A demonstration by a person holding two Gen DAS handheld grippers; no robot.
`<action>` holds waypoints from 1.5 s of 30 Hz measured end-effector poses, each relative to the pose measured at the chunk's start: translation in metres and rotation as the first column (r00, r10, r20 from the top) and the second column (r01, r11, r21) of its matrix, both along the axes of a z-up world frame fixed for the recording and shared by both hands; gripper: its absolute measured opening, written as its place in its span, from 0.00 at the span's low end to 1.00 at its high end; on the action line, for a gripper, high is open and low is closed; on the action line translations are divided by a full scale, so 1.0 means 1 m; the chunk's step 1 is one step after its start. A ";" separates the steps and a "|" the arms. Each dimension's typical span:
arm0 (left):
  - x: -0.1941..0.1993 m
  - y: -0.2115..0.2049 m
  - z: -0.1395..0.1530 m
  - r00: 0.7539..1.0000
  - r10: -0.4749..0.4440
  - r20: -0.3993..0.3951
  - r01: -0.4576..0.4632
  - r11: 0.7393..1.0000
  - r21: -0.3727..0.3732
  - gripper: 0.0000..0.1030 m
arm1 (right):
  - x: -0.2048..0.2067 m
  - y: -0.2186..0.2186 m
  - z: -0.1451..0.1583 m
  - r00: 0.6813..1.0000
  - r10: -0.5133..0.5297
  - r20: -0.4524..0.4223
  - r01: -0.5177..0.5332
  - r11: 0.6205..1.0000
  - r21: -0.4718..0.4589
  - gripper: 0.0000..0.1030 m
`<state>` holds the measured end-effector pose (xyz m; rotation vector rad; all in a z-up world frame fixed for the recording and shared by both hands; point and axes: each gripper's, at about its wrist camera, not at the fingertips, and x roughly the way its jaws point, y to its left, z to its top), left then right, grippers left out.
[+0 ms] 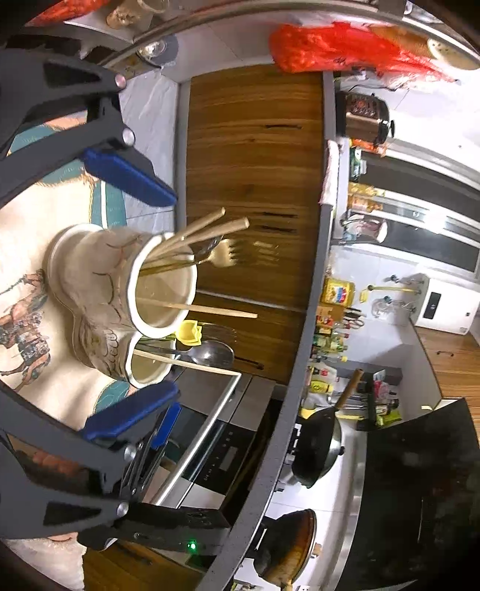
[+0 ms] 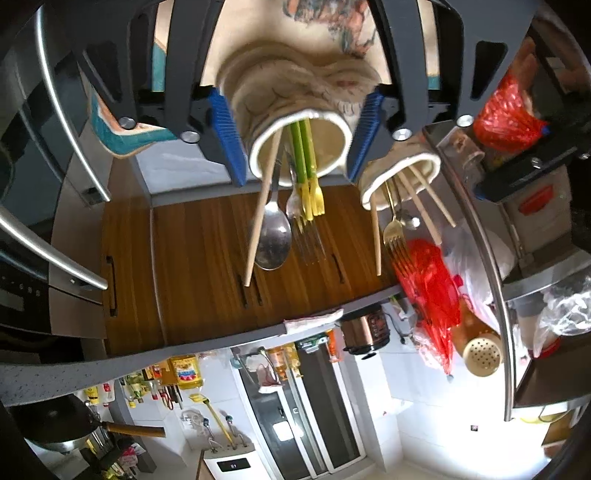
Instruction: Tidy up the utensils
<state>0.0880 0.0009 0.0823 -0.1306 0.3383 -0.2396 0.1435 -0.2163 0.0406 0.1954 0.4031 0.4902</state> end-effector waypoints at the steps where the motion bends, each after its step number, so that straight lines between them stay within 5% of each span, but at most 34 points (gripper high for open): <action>1: -0.006 0.001 0.002 1.000 0.003 0.002 -0.003 1.000 0.004 0.94 | -0.005 -0.003 0.001 1.000 0.000 -0.006 0.000 1.000 -0.013 0.67; 6: -0.031 0.006 0.004 0.999 0.034 0.000 -0.033 0.998 0.049 0.94 | -0.025 -0.013 0.005 1.000 -0.003 -0.020 0.002 0.999 -0.050 0.87; 9: -0.046 0.007 0.002 0.998 0.065 -0.005 -0.065 0.994 0.088 0.95 | -0.041 -0.018 0.008 1.000 -0.009 -0.019 0.008 0.997 -0.072 0.91; 17: -0.071 0.009 -0.014 0.982 0.178 -0.059 -0.166 0.971 0.172 0.95 | -0.072 -0.015 0.002 0.999 -0.041 0.003 0.041 0.984 -0.173 0.95; 23: -0.074 0.017 -0.023 0.973 0.211 -0.095 -0.194 0.968 0.160 0.95 | -0.081 -0.007 -0.007 0.999 -0.048 0.005 0.048 0.969 -0.242 0.95; 45: -0.073 0.015 -0.028 0.969 0.225 -0.105 -0.204 0.962 0.181 0.95 | -0.083 -0.006 -0.008 0.999 -0.036 -0.014 0.032 0.973 -0.229 0.95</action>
